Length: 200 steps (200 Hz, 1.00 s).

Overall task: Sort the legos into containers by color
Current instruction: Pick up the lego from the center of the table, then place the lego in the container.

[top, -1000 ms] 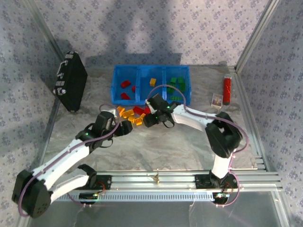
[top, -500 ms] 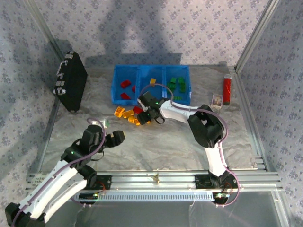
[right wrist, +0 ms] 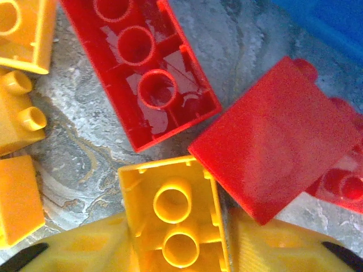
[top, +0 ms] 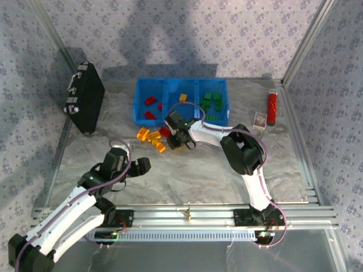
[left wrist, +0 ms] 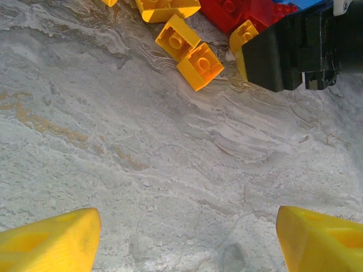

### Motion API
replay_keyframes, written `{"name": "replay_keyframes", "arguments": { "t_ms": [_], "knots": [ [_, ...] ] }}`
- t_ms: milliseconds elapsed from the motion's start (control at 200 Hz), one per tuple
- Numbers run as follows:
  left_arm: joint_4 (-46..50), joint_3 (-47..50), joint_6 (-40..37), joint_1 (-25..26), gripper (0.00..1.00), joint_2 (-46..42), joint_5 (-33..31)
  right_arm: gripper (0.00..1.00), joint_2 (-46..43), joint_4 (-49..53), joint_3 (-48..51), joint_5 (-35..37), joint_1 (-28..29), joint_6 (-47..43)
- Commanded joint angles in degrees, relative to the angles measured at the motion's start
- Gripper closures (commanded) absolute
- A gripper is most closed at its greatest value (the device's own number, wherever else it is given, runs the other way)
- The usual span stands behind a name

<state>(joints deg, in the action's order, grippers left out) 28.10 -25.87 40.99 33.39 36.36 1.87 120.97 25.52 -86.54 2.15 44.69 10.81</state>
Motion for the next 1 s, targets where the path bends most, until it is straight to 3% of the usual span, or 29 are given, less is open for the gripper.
{"name": "replay_keyframes", "arguments": {
  "t_ms": [0, 230, 475, 535, 580, 600, 700, 994],
  "knots": [
    [-0.51, -1.20, -1.27, 0.03, 0.19, -0.85, -1.27, 0.61, -1.89, 2.74, -0.24, 2.58, 0.77, 0.44],
    [-1.50, -1.79, -2.63, 0.10, 0.19, 0.23, -1.14, 0.64, -11.86, 3.57, -1.89, 2.18, -0.70, 0.19],
    [-2.17, -5.14, -3.54, 4.61, 0.19, 7.26, -4.22, 0.64, -2.46, 12.90, -22.47, 5.28, -7.57, -1.00],
    [-2.53, -6.21, -3.19, 6.24, 0.19, 9.24, -5.30, 0.50, 0.88, 15.75, -28.11, 5.41, -8.92, -0.79],
    [-2.74, -6.92, -2.82, 7.00, 0.19, 10.80, -5.73, 0.21, 2.67, 18.43, -31.60, 4.69, -9.05, -1.27],
    [-2.99, -7.18, -2.77, 7.17, 0.19, 11.52, -5.78, 0.15, 2.86, 19.10, -32.11, 5.22, -8.74, -1.38],
    [-4.28, -8.01, -2.19, 7.72, 0.19, 14.96, -5.80, 0.08, -1.08, 15.76, -26.59, 9.41, -6.59, -1.58],
    [-9.55, -15.15, -4.48, 7.42, 0.20, 33.01, -4.43, 0.08, -19.44, 4.93, -2.45, 7.26, -5.34, 2.04]
  ]
}}
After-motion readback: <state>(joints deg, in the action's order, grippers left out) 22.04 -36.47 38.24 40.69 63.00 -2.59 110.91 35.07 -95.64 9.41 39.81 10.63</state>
